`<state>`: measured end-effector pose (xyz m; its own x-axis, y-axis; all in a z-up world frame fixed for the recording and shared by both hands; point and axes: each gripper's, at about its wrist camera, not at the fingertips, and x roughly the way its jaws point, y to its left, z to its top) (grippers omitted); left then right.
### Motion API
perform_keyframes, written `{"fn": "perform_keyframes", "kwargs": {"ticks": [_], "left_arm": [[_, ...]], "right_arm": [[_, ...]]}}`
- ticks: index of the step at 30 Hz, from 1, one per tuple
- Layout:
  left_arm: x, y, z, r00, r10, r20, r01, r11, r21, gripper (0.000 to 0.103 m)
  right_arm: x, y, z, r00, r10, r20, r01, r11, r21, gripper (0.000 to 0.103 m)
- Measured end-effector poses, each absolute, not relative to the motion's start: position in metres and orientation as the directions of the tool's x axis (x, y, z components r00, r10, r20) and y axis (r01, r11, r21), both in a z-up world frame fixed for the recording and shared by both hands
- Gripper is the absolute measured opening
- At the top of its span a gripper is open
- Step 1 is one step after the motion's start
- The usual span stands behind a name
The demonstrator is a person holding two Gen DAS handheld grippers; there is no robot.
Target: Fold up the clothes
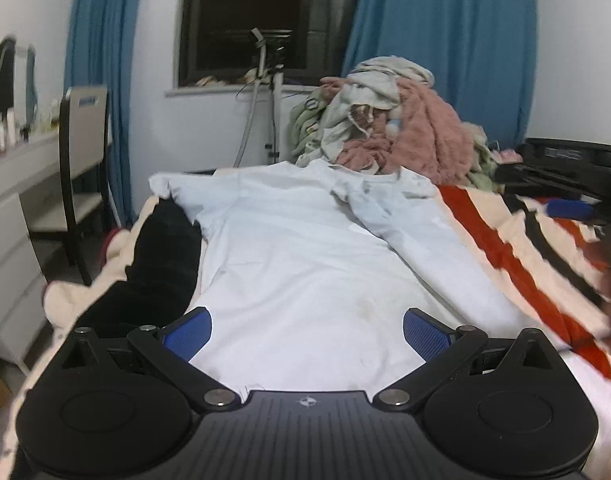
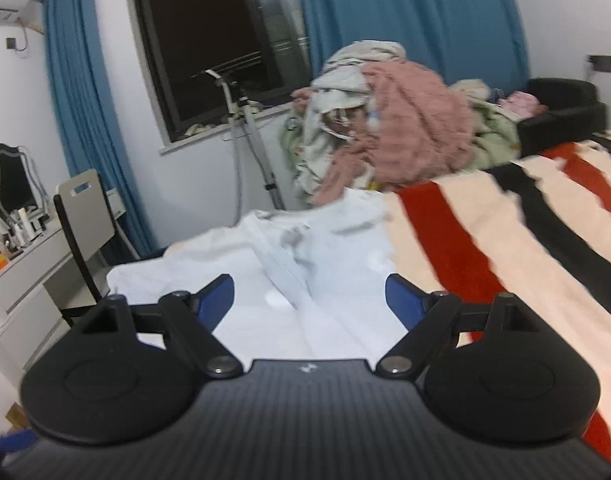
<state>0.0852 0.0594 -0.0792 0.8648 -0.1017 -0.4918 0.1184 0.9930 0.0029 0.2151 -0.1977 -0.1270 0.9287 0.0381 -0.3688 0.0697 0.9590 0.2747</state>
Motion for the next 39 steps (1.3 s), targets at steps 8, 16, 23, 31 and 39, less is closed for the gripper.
{"fn": "perform_keyframes", "kwargs": {"ticks": [8,16,23,31,39], "left_arm": [[0.036,0.018,-0.075,0.876,-0.155,-0.457,0.208,0.976,0.069,0.103],[0.026,0.012,-0.079,0.881,-0.158,-0.446,0.214,0.974,0.078,0.103],[0.037,0.012,-0.089,0.871,-0.143,-0.47,0.202,0.976,0.078,0.102],[0.04,0.004,-0.097,0.847,-0.181,-0.5,0.249,0.966,0.072,0.095],[0.042,-0.037,-0.101,0.792,-0.251,-0.556,0.347,0.935,0.071,0.089]], "right_arm": [[0.099,-0.213,-0.136,0.938,-0.036,-0.346,0.123,0.965,0.233,0.084],[0.08,-0.227,-0.141,0.939,-0.029,-0.344,0.129,0.954,0.271,0.084],[0.083,-0.241,-0.136,0.939,-0.007,-0.345,0.109,0.954,0.279,0.084],[0.075,-0.296,-0.121,0.946,-0.066,-0.317,0.175,0.927,0.33,0.084],[0.071,-0.347,-0.137,0.946,-0.051,-0.321,0.22,0.827,0.517,0.084]]}}
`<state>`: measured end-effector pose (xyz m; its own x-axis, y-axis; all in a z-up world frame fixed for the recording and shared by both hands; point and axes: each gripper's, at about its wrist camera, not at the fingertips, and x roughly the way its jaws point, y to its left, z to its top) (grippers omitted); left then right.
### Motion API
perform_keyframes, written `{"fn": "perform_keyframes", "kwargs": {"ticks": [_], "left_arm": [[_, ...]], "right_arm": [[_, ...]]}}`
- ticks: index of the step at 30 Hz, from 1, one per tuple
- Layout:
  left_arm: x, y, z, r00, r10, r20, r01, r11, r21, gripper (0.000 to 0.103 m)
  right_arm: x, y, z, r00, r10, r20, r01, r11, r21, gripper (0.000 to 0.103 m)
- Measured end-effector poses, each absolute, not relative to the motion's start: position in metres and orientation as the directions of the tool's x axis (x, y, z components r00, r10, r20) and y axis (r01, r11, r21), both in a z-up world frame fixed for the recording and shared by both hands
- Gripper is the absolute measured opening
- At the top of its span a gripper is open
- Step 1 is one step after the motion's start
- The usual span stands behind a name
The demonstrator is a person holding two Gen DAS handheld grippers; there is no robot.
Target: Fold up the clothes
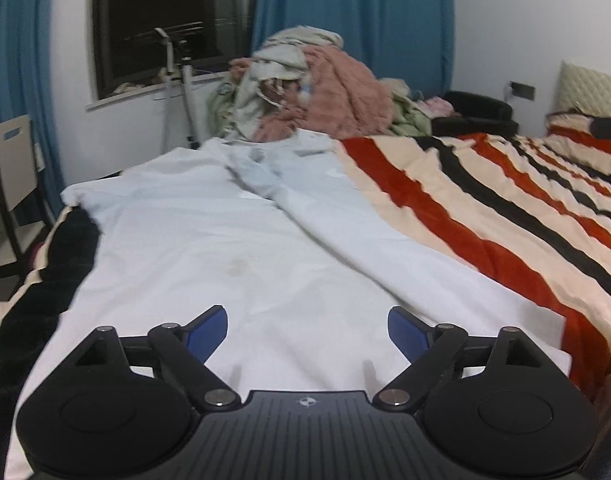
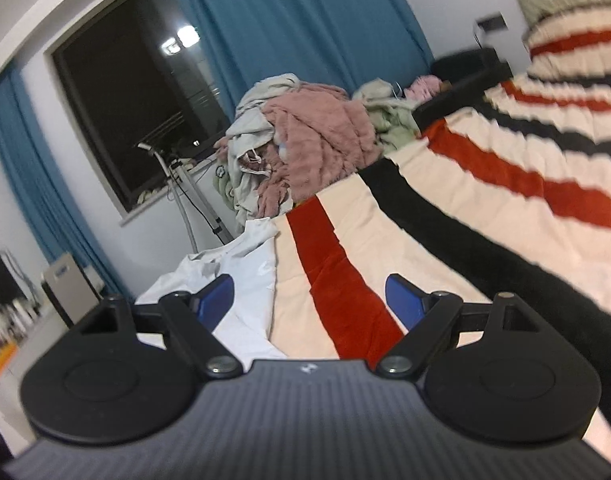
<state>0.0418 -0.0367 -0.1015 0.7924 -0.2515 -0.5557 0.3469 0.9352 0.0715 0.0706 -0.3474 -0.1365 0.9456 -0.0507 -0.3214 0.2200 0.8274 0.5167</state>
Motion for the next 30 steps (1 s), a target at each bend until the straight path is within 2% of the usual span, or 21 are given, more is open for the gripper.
{"fn": "perform_keyframes", "kwargs": {"ticks": [4,9,17,22,24,26,28,30], "left_arm": [[0.035,-0.074,-0.104,0.781,-0.275,-0.56,0.393,0.914,0.099,0.088],[0.028,-0.131,-0.112,0.723,-0.351,-0.595,0.487,0.87,0.08,0.076],[0.011,-0.214,-0.144,0.595,-0.475,-0.648,0.676,0.732,0.083,0.056],[0.021,-0.247,-0.169,0.558,-0.495,-0.666,0.716,0.693,0.085,0.051],[0.025,-0.258,-0.179,0.551,-0.489,-0.676,0.724,0.683,0.096,0.04],[0.031,-0.261,-0.187,0.558,-0.465,-0.687,0.706,0.701,0.099,0.011],[0.038,-0.26,-0.191,0.572,-0.441,-0.692,0.679,0.728,0.098,0.006],[0.041,-0.249,-0.182,0.595,-0.437,-0.675,0.655,0.75,0.093,0.005]], "right_arm": [[0.069,-0.358,-0.141,0.949,-0.051,-0.311,0.227,0.795,0.562,0.084],[0.059,-0.375,-0.143,0.954,-0.084,-0.286,0.248,0.756,0.606,0.084],[0.038,-0.4,-0.155,0.936,-0.236,-0.259,0.351,0.632,0.691,0.086],[0.043,-0.394,-0.156,0.94,-0.231,-0.25,0.34,0.668,0.662,0.086],[0.046,-0.394,-0.157,0.938,-0.227,-0.261,0.345,0.673,0.654,0.086],[0.05,-0.394,-0.159,0.933,-0.232,-0.275,0.357,0.677,0.643,0.086],[0.052,-0.393,-0.159,0.929,-0.235,-0.285,0.367,0.677,0.638,0.086],[0.052,-0.392,-0.159,0.928,-0.239,-0.286,0.37,0.679,0.634,0.086]]}}
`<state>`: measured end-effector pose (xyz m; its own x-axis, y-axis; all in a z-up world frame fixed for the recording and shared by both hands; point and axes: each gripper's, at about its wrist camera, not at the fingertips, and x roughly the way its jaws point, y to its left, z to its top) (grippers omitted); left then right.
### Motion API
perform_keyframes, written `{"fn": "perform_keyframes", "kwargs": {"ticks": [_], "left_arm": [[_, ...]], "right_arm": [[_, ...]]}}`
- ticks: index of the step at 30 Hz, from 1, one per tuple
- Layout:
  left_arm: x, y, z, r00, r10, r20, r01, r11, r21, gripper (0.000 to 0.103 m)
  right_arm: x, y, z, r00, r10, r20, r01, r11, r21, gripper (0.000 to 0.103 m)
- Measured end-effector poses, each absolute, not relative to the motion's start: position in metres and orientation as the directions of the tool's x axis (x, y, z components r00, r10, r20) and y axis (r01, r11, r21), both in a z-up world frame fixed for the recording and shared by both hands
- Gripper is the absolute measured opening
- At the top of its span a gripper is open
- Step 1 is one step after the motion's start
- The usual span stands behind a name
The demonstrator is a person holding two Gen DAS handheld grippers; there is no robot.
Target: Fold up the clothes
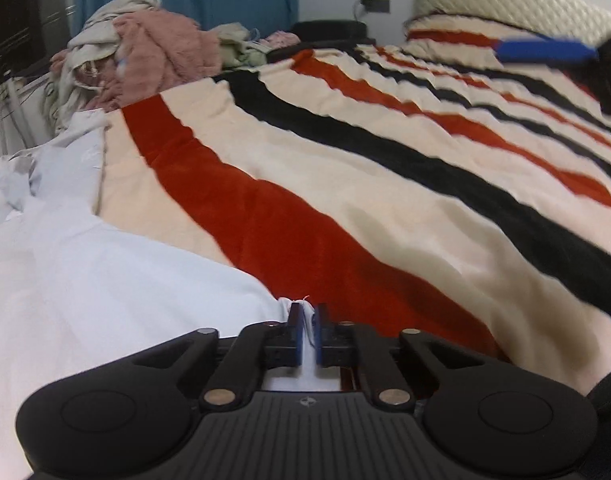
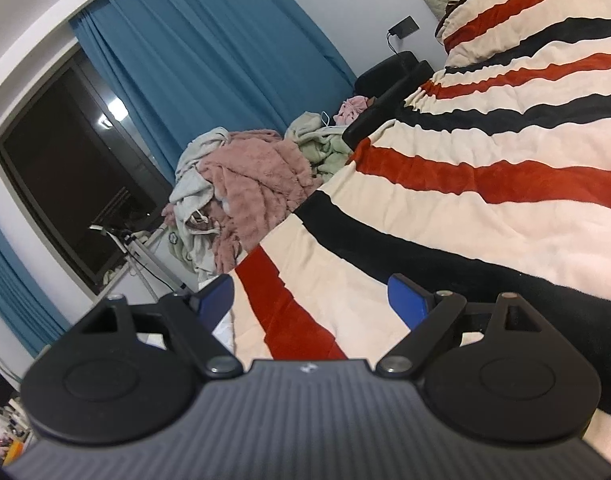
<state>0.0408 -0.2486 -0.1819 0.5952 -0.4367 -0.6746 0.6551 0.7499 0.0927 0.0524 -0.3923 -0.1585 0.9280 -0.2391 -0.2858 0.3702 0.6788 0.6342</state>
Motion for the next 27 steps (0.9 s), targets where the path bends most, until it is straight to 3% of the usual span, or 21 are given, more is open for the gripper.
{"fn": "perform_keyframes", "kwargs": {"ticks": [8,12,15,21,27], "left_arm": [[0.02,-0.12,-0.081,0.656,-0.53,-0.538,0.548,0.824,-0.144,0.004],[-0.002,-0.044,-0.055,0.686,-0.504,-0.525,0.426,0.863,-0.272,0.004],[-0.013,0.001,-0.061,0.692,-0.444,-0.57,0.317,0.896,-0.312,0.004],[-0.008,0.04,-0.093,0.658,-0.263,-0.705,0.151,0.964,-0.218,0.004],[0.0,0.031,-0.106,0.634,-0.191,-0.75,0.168,0.98,-0.108,0.002]], "right_arm": [[0.048,-0.382,-0.151,0.937,-0.236,-0.256,0.346,0.718,0.604,0.086],[0.05,-0.373,-0.146,0.941,-0.226,-0.253,0.333,0.756,0.564,0.086],[0.054,-0.364,-0.143,0.945,-0.205,-0.255,0.314,0.789,0.529,0.086],[0.064,-0.338,-0.137,0.95,-0.15,-0.274,0.259,0.866,0.427,0.086],[0.074,-0.309,-0.141,0.944,-0.032,-0.328,0.161,0.913,0.374,0.086]]}}
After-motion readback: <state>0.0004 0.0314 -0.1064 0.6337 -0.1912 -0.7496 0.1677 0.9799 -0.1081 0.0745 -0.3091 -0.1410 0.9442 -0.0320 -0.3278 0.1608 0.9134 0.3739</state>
